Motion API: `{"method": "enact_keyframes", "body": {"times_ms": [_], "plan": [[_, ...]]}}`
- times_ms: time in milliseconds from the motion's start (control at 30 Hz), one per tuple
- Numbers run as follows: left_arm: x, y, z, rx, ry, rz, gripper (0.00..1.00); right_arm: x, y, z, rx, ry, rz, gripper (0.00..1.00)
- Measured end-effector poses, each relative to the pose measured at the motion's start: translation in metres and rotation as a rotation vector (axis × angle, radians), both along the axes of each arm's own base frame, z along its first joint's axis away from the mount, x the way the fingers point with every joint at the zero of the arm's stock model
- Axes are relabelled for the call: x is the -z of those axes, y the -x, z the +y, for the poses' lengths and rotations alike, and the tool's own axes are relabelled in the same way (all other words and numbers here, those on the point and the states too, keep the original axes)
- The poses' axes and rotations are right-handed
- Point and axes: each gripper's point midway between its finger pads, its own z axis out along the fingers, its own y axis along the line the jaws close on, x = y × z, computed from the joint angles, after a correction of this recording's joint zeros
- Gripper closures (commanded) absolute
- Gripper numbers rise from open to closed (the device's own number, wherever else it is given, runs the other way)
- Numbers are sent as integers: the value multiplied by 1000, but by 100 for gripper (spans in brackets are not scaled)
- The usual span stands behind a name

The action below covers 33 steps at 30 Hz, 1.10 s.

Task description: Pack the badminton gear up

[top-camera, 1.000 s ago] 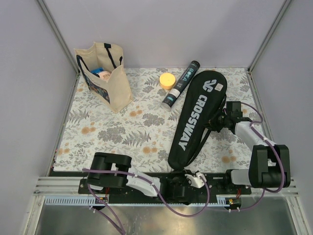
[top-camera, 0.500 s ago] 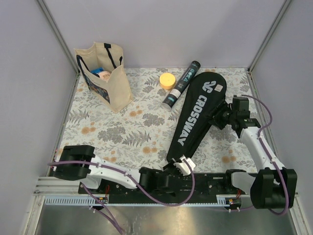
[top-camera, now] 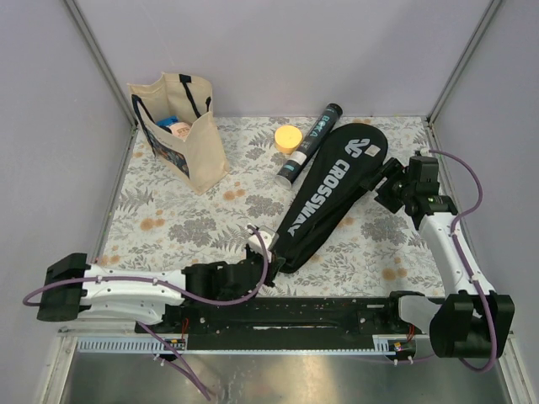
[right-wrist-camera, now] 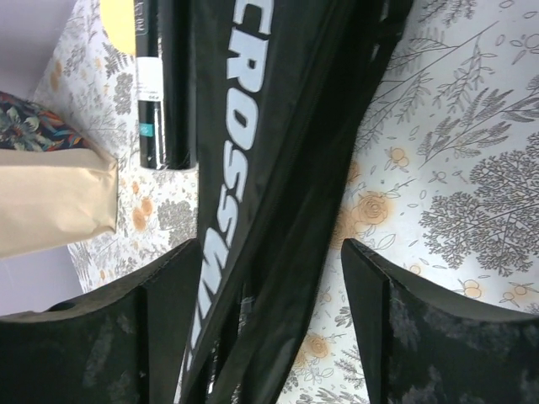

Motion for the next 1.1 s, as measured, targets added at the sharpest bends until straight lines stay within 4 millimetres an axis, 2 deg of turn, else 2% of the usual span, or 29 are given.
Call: {"method": "enact_keyframes", "body": {"times_ms": [33, 133, 167, 433, 633, 800, 1100], "plan": [[-2, -2, 4, -10, 20, 14, 100, 3, -1, -2, 6, -1, 7, 19], [-9, -4, 9, -20, 74, 48, 100, 13, -7, -5, 25, -17, 6, 3], [-11, -3, 9, -18, 90, 57, 100, 17, -8, -4, 29, -31, 1, 0], [-14, 4, 5, 14, 120, 94, 100, 87, -8, 9, 69, -171, 57, 1], [-14, 6, 4, 22, 124, 102, 100, 120, -19, 19, 57, -259, 23, 3], [-13, 7, 3, 23, 127, 113, 100, 122, -32, 31, 34, -367, -72, 4], [-10, 8, 2, 18, 128, 127, 100, 88, -36, 35, 19, -453, -256, 4]]}}
